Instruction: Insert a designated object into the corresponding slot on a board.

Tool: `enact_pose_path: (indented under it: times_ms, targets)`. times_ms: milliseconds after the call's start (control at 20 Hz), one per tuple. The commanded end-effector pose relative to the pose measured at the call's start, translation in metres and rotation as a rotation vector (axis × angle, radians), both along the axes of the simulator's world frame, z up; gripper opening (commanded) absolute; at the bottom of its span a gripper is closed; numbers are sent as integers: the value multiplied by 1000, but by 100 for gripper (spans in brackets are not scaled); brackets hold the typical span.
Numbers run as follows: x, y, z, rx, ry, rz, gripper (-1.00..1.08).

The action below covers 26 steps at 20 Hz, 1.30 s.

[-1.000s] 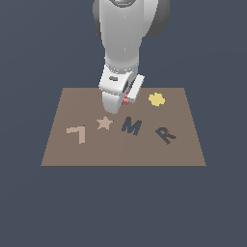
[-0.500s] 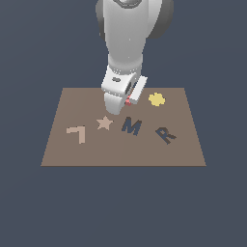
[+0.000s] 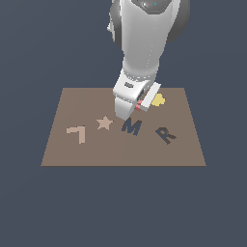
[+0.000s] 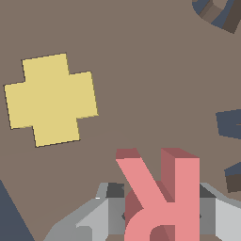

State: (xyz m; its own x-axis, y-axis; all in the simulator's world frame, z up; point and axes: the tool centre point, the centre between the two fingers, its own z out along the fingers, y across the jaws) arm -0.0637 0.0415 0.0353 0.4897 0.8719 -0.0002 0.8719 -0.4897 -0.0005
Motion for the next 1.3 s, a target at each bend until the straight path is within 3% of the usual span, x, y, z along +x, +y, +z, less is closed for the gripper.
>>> enact_pose_path:
  times_ms: [0, 600, 1250]
  targets:
    - [9, 13, 1, 0, 0, -44, -100]
    - [71, 73, 4, 0, 0, -278, -100]
    - [110, 95, 5, 0, 0, -402, -100]
